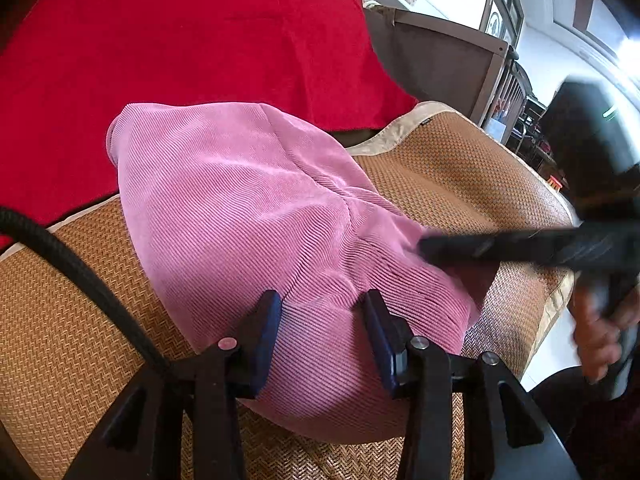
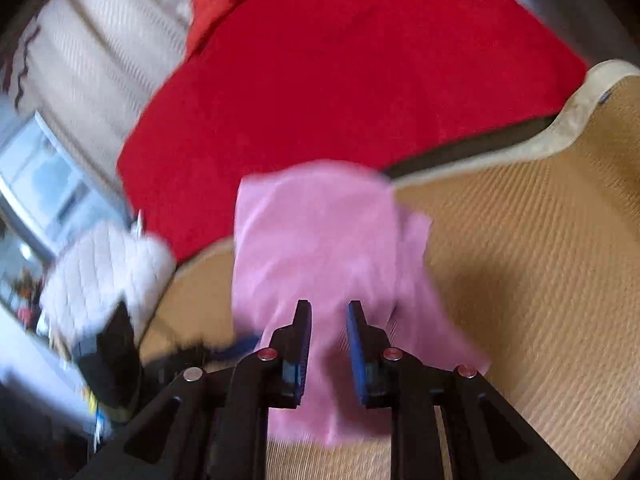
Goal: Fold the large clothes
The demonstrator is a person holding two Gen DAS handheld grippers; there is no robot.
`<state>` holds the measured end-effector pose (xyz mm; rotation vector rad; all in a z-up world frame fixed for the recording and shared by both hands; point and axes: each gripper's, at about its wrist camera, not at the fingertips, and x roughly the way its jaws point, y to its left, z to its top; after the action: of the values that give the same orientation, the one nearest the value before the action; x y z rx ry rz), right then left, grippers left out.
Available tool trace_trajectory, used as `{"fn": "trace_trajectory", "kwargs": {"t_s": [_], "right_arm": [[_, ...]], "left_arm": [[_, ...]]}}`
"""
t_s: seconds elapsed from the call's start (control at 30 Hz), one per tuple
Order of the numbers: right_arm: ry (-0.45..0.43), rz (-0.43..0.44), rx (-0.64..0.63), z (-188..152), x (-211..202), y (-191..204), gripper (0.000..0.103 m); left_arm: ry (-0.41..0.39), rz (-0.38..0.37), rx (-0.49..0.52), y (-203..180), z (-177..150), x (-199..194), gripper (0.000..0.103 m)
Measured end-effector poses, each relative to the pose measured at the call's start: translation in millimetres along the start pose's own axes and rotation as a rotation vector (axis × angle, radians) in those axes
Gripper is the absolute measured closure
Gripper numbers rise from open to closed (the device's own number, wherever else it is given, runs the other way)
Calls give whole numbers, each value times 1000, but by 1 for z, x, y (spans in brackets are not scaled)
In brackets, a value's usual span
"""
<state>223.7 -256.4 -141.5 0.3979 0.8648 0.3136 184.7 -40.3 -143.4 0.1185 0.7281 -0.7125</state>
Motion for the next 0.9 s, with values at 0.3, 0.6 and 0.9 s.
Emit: {"fn": "trace_trajectory", "kwargs": {"t_s": [0.3,0.6,0.9], "right_arm": [[15,7,88,-5,34,-29,103],[64,23,107,18,20,-27,94],[61,174,-21,136,39,22,94]], "left_arm": [[-4,-100,-50,3,6,-24,56],[45,-89,-13,3,-10,-5,52],[41,-92,14,-4,-9,-2,52]]}}
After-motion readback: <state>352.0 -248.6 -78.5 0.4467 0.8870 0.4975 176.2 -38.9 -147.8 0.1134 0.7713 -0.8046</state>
